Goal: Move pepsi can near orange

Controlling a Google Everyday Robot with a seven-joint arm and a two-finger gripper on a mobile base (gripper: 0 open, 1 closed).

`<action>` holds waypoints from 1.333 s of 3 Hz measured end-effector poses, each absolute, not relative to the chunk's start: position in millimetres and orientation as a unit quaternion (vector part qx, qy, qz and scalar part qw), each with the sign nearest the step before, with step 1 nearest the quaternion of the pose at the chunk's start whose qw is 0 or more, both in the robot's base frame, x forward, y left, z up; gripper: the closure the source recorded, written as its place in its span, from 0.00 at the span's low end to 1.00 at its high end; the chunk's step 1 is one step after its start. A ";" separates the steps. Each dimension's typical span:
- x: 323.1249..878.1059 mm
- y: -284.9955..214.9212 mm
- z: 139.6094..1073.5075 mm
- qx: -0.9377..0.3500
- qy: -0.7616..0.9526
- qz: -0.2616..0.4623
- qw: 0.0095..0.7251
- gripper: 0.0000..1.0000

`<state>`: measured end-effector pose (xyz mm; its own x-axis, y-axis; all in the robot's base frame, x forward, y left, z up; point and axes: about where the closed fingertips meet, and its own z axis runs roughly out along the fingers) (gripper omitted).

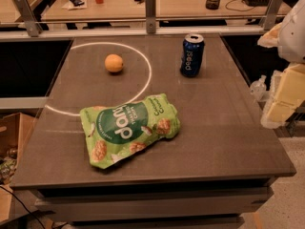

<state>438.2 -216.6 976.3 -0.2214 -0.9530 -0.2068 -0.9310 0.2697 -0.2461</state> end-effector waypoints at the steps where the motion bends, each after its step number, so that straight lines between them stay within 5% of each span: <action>1: 438.2 -216.6 976.4 -0.603 0.781 -0.035 0.159 0.00; 4: 519.7 -279.9 932.0 -0.412 0.871 0.001 0.266 0.00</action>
Offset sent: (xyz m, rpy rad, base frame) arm 0.0491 -0.0403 -0.0211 0.1932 -0.0274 -0.2775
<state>519.7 -279.9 932.0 -0.5189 -0.7178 -0.4643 -0.7187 0.6604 -0.2177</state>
